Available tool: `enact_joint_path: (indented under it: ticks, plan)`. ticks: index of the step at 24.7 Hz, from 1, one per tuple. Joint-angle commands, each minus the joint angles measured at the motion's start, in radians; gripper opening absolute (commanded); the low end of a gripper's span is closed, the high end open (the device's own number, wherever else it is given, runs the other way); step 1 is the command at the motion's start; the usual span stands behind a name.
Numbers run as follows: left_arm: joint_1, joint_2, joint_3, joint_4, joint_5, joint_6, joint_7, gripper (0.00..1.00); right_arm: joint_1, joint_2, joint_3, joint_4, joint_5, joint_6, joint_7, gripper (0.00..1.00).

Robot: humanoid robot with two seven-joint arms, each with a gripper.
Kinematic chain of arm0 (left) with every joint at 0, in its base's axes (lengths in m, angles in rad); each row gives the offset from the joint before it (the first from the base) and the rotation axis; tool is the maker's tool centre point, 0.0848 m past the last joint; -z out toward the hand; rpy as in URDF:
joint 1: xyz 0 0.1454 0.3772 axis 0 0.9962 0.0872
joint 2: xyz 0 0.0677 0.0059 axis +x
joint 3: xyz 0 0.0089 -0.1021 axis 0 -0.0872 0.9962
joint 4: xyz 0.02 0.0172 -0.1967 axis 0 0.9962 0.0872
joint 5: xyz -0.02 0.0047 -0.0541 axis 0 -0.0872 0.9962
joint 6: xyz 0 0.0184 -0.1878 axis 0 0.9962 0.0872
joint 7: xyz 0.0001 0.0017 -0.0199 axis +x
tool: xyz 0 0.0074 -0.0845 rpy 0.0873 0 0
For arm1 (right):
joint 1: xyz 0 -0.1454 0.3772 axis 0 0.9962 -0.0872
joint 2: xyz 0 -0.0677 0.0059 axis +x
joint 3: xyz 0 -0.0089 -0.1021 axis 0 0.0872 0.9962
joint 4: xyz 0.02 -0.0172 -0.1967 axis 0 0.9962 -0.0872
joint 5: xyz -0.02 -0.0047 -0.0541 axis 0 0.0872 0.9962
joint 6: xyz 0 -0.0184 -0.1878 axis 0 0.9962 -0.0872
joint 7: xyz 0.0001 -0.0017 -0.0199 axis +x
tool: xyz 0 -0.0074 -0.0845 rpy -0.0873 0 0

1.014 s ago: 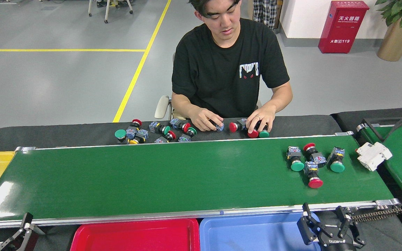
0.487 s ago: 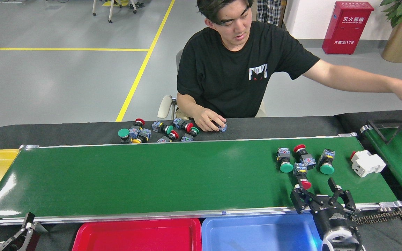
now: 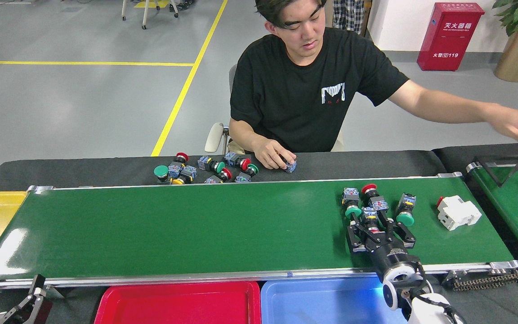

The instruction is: Pick switch part from conveyor to tray

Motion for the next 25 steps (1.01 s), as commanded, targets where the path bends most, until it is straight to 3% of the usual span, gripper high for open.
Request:
enact_joint_path:
  ticks: [1,6,10,11,12,13,14,17,22,25]
  plan:
    - [-0.005,0.013,0.006,-0.01,0.002,-0.003,0.008,1.0,-0.01,0.0,-0.003,-0.026,-0.004,-0.027,-0.001,0.02]
    - [-0.005,0.015,0.009,-0.01,0.002,-0.003,0.008,1.0,0.047,0.005,0.02,-0.144,-0.002,-0.125,0.001,0.02]
    - [-0.005,0.015,0.009,-0.01,0.002,-0.003,0.008,1.0,0.089,0.005,0.164,-0.27,0.001,-0.243,0.001,0.02]
    - [-0.005,0.015,0.007,-0.01,0.002,-0.003,0.008,1.0,0.089,0.011,0.218,-0.279,0.006,-0.268,-0.002,0.11]
    - [-0.005,0.015,0.006,-0.011,0.002,-0.003,0.008,1.0,0.087,0.017,0.259,-0.279,0.009,-0.285,-0.005,0.32]
    - [-0.008,0.015,0.003,-0.011,0.002,-0.003,0.008,1.0,0.086,0.031,0.305,-0.279,0.018,-0.303,-0.007,0.81]
    - [-0.013,0.015,0.0,-0.013,0.002,-0.005,0.008,1.0,0.084,0.048,0.342,-0.279,0.03,-0.32,-0.008,0.99]
    - [-0.039,0.03,-0.008,-0.011,-0.001,-0.008,0.006,1.0,0.084,0.08,0.407,-0.27,0.064,-0.366,-0.008,0.99]
    - [-0.061,0.036,-0.062,-0.01,-0.001,-0.005,0.006,1.0,0.084,0.108,0.404,-0.274,0.061,-0.364,-0.01,0.99]
    - [-0.044,0.038,-0.065,-0.013,0.001,-0.008,0.006,1.0,0.119,0.1,0.278,-0.306,0.052,-0.288,-0.036,0.98]
